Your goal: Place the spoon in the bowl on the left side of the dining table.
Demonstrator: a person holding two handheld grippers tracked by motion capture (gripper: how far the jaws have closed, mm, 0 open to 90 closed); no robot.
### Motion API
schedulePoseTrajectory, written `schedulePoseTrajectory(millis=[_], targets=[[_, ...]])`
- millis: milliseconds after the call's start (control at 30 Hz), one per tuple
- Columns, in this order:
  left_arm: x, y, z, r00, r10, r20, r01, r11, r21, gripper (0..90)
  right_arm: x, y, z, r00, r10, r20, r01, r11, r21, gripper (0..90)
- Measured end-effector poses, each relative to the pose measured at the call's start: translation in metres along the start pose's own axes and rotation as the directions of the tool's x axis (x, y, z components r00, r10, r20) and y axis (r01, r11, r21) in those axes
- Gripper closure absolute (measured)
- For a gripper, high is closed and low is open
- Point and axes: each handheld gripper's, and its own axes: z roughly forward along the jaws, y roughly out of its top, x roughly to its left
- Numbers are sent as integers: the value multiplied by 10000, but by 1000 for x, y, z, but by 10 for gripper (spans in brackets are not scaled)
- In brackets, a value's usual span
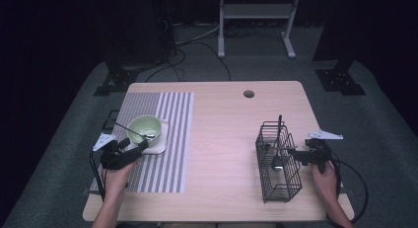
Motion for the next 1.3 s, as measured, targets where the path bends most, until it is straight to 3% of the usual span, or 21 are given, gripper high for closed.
schedulePoseTrajectory(millis=[167,1300], targets=[[-6,0,2,10000,22,97,-24,9999,114,109,0,0,0,10000,-9,-4,9,10000,7,136],[-37,-12,20,9954,203,938,-250,9985,496,104,0,0,0,10000,2,-15,-2,10000,26,136]])
